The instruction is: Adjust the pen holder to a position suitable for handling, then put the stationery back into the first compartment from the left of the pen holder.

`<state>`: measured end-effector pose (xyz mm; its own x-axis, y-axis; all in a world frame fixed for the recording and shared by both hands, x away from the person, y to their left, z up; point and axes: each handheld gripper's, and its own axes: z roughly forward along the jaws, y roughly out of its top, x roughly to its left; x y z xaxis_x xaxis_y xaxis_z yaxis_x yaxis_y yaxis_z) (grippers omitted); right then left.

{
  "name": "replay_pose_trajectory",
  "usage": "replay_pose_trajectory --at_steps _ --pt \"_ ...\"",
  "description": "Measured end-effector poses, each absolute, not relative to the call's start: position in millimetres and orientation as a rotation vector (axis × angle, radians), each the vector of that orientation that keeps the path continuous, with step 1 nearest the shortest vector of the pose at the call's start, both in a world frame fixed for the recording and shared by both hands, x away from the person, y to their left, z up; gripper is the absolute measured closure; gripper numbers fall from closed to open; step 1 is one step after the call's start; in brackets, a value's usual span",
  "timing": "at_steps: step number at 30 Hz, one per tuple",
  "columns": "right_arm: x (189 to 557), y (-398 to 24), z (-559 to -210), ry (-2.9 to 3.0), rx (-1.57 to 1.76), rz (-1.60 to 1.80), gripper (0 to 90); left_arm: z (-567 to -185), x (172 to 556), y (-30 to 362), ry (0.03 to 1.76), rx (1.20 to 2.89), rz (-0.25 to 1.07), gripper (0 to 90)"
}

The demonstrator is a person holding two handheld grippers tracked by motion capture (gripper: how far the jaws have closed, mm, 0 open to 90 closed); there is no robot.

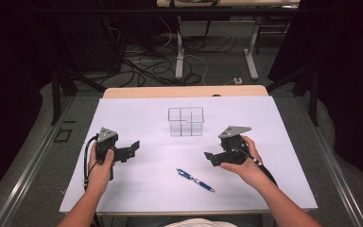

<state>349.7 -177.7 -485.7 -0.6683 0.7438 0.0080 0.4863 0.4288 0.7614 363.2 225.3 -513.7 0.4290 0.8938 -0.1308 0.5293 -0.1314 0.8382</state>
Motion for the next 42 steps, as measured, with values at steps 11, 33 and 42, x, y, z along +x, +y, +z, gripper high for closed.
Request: replay_pose_trajectory --at_steps 11,33,42 --pt "350 -172 -486 2.459 0.989 1.055 28.7 -514 363 226 1.227 1.798 0.518 5.5" --pt "336 -141 -508 2.725 0.953 0.904 51.7 -514 363 227 1.23 1.802 0.523 5.5" --pt "330 -131 -518 2.822 0.954 0.824 62.1 -515 363 227 1.234 1.804 0.516 5.6"
